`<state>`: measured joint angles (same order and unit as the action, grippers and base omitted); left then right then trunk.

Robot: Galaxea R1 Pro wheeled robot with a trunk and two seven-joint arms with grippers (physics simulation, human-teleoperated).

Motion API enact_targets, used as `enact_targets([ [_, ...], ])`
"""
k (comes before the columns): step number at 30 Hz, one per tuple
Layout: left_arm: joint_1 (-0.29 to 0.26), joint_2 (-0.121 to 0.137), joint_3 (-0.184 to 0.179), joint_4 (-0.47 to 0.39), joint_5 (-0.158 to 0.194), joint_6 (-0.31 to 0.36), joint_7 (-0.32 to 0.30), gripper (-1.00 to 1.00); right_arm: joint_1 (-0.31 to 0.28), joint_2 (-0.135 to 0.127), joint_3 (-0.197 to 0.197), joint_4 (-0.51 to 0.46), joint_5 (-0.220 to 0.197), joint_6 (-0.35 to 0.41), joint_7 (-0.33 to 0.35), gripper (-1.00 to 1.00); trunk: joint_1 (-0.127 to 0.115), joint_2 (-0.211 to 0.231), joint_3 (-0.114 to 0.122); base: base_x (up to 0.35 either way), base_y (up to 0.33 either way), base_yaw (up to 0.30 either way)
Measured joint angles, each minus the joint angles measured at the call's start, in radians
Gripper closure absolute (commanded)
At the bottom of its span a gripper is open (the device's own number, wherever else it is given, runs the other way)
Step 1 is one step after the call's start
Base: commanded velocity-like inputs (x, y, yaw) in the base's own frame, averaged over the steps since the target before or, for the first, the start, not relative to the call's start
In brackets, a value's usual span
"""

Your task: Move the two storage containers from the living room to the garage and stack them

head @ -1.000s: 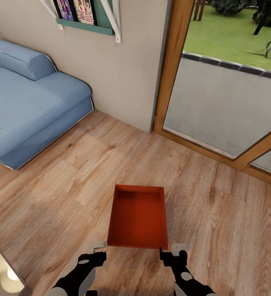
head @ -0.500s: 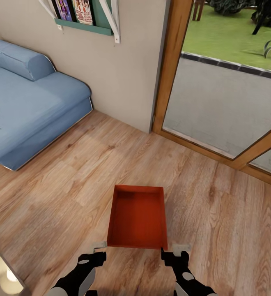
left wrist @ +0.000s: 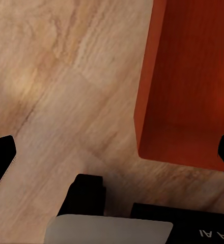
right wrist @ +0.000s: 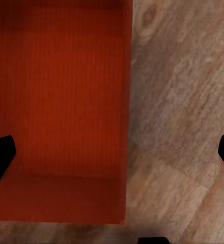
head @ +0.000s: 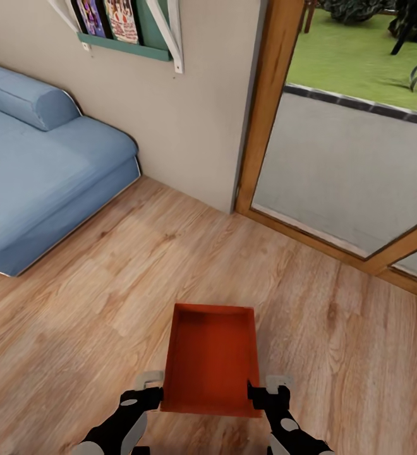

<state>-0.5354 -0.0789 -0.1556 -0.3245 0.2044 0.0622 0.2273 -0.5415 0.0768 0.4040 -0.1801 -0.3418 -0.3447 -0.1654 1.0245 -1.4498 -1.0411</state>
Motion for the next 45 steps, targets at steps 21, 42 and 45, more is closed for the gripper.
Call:
enact_targets([
  [21, 0.000, -0.001, 0.000, 0.000, 0.001, 0.000, 0.000, -1.00, 0.000, 0.000, 0.000, 0.000, -0.001, 0.000, 0.000, -1.00, 0.001, 0.000, 0.000, 0.123, 0.000, 0.000],
  [42, 0.000, -0.015, 0.000, -0.002, 0.000, 0.002, 0.001, -1.00, 0.000, -0.002, 0.001, 0.000, 0.002, 0.000, -0.016, -1.00, 0.069, -0.126, -0.056, 0.000, 0.000, 0.000],
  [45, 0.000, -0.015, 0.000, -0.002, 0.000, 0.002, 0.002, -1.00, 0.000, 0.000, 0.002, 0.000, 0.003, 0.000, -0.015, -1.00, 0.081, -0.147, -0.066, 0.000, 0.000, -0.050],
])
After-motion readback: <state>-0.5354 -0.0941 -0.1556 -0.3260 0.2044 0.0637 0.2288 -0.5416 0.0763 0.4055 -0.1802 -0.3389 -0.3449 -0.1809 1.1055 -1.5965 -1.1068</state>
